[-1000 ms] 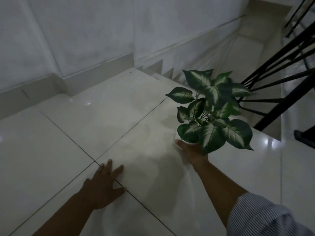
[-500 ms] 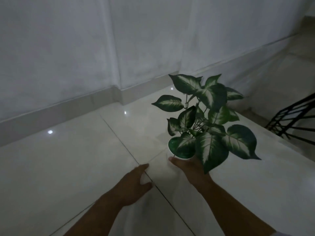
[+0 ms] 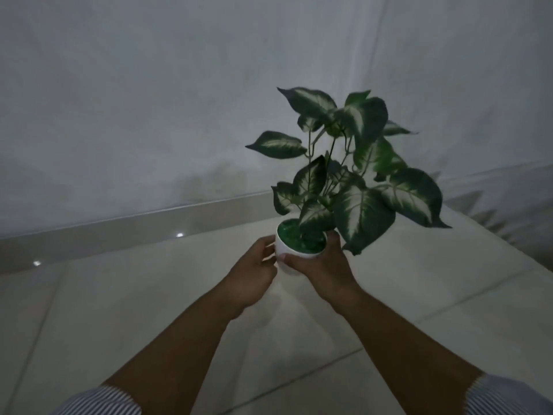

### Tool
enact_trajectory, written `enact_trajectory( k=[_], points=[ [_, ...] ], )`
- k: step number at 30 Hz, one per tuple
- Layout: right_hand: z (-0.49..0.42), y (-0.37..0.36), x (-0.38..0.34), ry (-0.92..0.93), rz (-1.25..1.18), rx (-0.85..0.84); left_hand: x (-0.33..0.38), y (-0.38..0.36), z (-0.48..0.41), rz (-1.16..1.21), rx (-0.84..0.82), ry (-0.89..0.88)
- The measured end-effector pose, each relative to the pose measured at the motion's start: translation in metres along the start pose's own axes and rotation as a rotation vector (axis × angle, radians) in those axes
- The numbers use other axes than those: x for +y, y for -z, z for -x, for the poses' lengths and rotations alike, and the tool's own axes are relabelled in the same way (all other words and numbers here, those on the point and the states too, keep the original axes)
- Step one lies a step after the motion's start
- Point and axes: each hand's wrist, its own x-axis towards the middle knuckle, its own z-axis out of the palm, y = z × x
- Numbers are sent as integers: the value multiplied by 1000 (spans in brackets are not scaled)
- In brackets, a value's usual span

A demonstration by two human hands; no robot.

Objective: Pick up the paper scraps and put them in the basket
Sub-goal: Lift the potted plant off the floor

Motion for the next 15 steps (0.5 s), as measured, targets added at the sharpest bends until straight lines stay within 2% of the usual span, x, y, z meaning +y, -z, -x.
enact_trajectory(
  k=[8,15],
  points=[
    [-74,-72,-2,81,60,-54,-10,61,-47,339,169,81],
    [-105,-95,17,89,56,-147,-34,73,-81,675,234,193]
  ],
)
